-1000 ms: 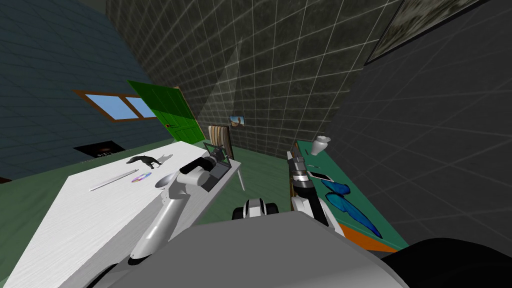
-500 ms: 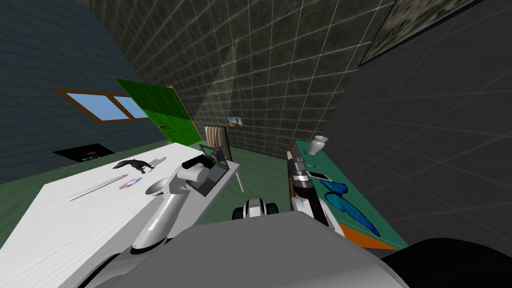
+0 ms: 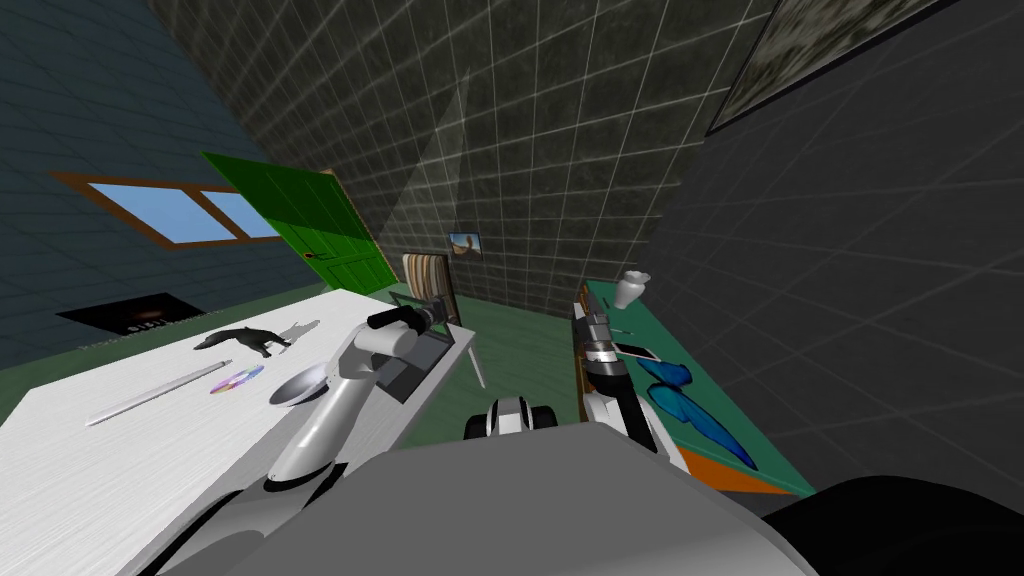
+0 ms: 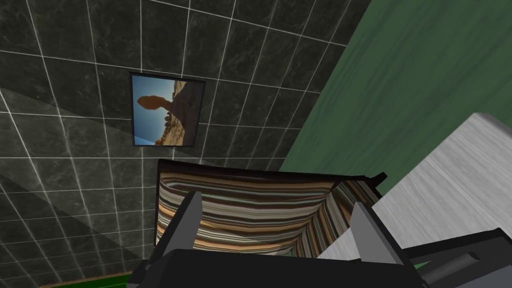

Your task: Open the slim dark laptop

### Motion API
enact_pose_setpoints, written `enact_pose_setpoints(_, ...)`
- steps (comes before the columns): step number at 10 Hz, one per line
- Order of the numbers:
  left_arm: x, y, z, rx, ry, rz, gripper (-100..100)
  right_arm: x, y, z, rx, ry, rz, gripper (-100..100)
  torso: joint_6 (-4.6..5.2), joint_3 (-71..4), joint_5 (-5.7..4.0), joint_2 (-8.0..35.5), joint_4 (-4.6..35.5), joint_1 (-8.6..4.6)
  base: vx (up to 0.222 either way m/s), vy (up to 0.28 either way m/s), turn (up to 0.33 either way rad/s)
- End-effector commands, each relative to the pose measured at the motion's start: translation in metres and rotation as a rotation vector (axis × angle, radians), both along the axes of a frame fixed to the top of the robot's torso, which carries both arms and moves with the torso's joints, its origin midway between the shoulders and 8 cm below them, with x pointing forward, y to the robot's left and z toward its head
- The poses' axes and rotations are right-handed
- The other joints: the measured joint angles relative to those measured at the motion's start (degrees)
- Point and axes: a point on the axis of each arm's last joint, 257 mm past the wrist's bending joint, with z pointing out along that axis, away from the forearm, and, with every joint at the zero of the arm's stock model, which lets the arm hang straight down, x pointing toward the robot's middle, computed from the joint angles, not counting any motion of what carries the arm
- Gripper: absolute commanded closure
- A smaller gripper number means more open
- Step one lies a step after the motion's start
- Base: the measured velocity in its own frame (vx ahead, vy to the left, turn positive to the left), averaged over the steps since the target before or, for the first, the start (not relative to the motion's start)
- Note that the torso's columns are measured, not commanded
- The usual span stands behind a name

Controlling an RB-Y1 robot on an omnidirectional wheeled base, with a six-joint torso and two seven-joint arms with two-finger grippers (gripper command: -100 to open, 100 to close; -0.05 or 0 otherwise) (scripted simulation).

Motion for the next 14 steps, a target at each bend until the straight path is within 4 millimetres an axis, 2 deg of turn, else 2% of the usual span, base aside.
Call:
enact_pose_setpoints(1,0.000,0.006,-0.008,0.016,0.066,0.009,-100,0.000,0.000,0.000,0.000,0.000,0.000,0,0.05,0.0,0.01,-0.1,0.0,0.00,0.038,0.006,-0.073)
enact_pose_setpoints(5,0.001,0.010,-0.009,0.026,0.101,0.013,-100,0.000,0.000,0.000,0.000,0.000,0.000,0,-0.01,-0.2,0.09,-0.3,-0.2,0.15,0.027,0.002,-0.041)
enact_pose_setpoints(6,0.005,0.014,-0.016,0.029,0.103,0.021,-100,0.000,0.000,0.000,0.000,0.000,0.000,0,-0.02,-0.1,0.08,-0.2,-0.1,0.13,0.048,-0.016,-0.045)
enact_pose_setpoints(7,0.003,0.012,-0.012,0.028,0.102,0.017,-100,0.000,0.000,0.000,0.000,0.000,0.000,0,0.04,-0.2,0.08,-0.3,-0.2,0.09,0.025,-0.011,-0.010)
enact_pose_setpoints(8,0.004,0.012,-0.012,0.028,0.099,0.017,100,0.000,0.000,0.000,0.000,0.000,0.000,0,0.01,-0.2,0.05,-0.2,-0.1,0.09,0.000,0.000,0.000)
enact_pose_setpoints(12,0.022,0.006,-0.008,-0.008,0.019,0.018,100,0.000,0.000,0.000,0.000,0.000,0.000,0,-0.12,0.0,0.29,-0.1,-0.4,0.36,-0.068,0.038,-0.021)
enact_pose_setpoints(13,0.028,0.004,-0.013,-0.018,0.006,0.023,100,0.000,0.000,0.000,0.000,0.000,0.000,0,-0.14,-0.1,0.25,-0.2,-0.4,0.33,-0.098,0.039,-0.013)
enact_pose_setpoints(14,0.030,0.003,-0.007,-0.024,-0.019,0.020,100,0.000,0.000,0.000,0.000,0.000,0.000,0,-0.11,-0.1,0.30,-0.3,-0.5,0.32,-0.095,0.033,0.002)
